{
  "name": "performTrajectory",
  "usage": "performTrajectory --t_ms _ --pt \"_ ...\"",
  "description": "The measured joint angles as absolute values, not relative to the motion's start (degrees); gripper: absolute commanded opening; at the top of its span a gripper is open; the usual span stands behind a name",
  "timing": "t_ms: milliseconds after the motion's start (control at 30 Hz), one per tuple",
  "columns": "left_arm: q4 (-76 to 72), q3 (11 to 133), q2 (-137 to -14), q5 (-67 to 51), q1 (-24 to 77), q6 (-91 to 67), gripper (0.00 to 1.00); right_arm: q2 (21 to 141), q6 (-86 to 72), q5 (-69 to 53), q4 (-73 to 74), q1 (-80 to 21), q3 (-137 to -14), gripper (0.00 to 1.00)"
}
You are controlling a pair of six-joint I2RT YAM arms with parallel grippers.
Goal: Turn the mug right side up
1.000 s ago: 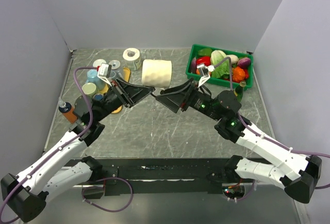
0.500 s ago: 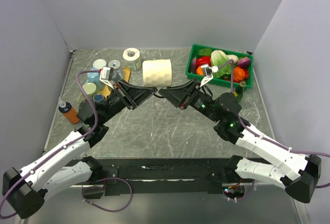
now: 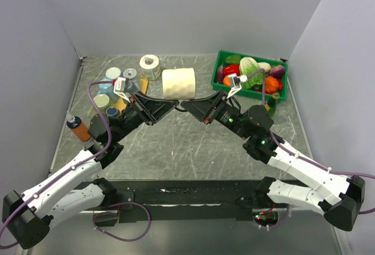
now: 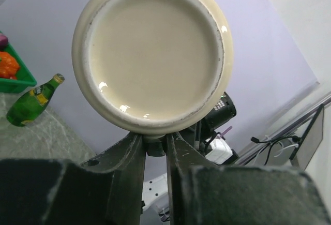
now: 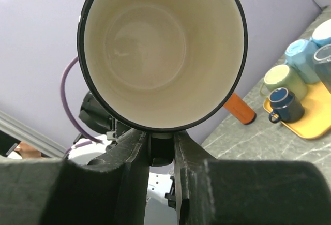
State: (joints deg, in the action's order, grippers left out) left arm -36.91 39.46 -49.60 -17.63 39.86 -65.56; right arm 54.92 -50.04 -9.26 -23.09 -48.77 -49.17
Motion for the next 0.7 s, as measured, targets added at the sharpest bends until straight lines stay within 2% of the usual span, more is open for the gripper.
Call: performTrajectory --t_ms 33,100,133,233,433,700 --pt "-36.49 39.46 -49.52 -17.54 39.86 -65.23 0.62 54.92 -49.98 -9.08 -22.83 -48.77 -49.17 0.00" --pt "-35.38 39.46 -49.28 -17.72 40.01 -63.90 0.75 54.92 -49.58 -8.34 -22.26 -48.84 -49.17 0.00" --pt "-34.65 39.46 -49.08 -17.96 40.36 -63.55 0.88 54.92 -49.15 -7.88 -21.43 -48.88 -49.17 0.00" --pt "-31.31 39.55 -48.25 -17.85 40.93 -61.60 0.99 54.92 -47.81 -6.17 -18.22 -48.88 -49.17 0.00" --pt "-19.40 41.56 -47.81 -14.50 40.97 -57.63 0.96 54.89 -43.81 -1.83 -11.29 -48.97 -49.93 0.00" --pt "-1.04 47.00 -47.83 -3.44 40.97 -52.27 0.96 54.87 -34.06 9.56 1.04 -48.36 -53.89 0.00"
